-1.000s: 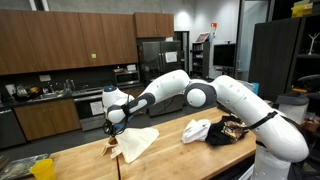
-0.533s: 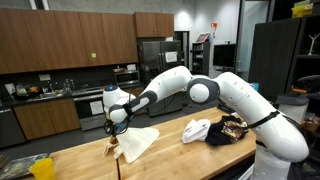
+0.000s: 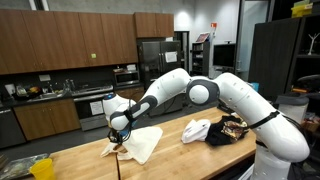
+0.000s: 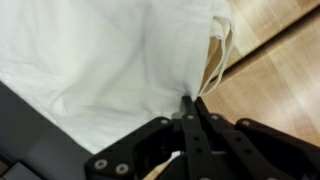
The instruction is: Pick up to unfold the tote bag
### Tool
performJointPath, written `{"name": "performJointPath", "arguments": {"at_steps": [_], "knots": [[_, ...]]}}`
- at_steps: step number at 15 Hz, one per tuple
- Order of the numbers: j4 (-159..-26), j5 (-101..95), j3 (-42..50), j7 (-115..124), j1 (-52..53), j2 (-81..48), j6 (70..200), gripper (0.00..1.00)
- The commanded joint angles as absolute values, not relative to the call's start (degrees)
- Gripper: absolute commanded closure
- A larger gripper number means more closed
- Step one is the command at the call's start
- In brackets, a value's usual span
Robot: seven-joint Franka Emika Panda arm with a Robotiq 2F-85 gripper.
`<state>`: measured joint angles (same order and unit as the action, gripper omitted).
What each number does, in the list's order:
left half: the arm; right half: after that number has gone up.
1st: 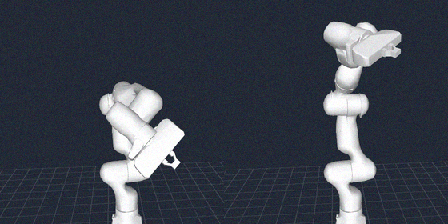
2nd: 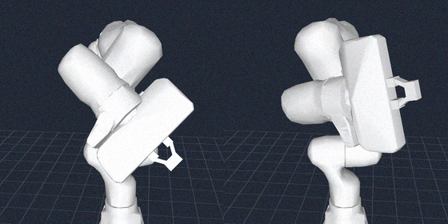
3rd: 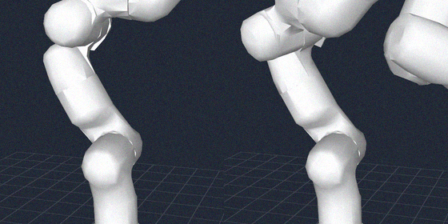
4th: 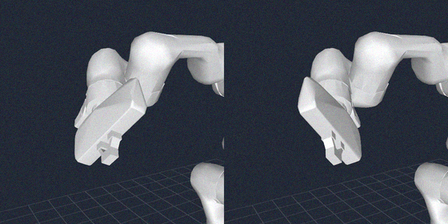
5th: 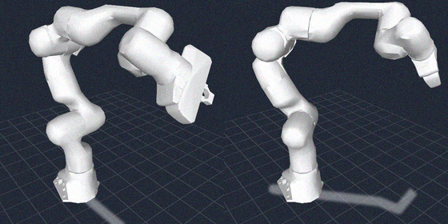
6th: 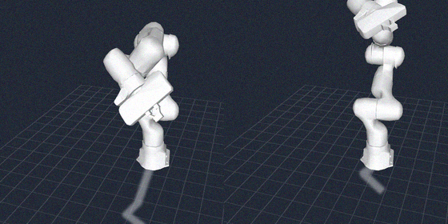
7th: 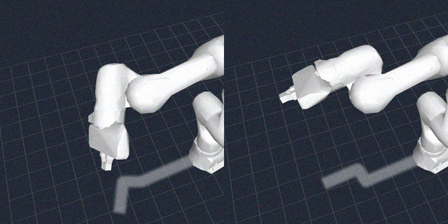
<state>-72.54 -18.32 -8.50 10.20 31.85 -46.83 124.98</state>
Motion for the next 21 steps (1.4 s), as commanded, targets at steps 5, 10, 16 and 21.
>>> {"name": "performJointPath", "arguments": {"at_steps": [5, 10, 16, 21], "knots": [[-96.3, -15.6, -10.6, 18.1, 33.6, -36.2, 124.4, 0.99], [-110.5, -16.4, -9.9, 27.6, 35.8, -26.9, 125.9, 0.99], [-128.5, -23.0, -7.4, 50.5, 36.8, -15.3, 130.3, 0.99], [-137.2, -30.7, -6.7, 59.2, 32.0, -12.5, 134.7, 0.99]]}}
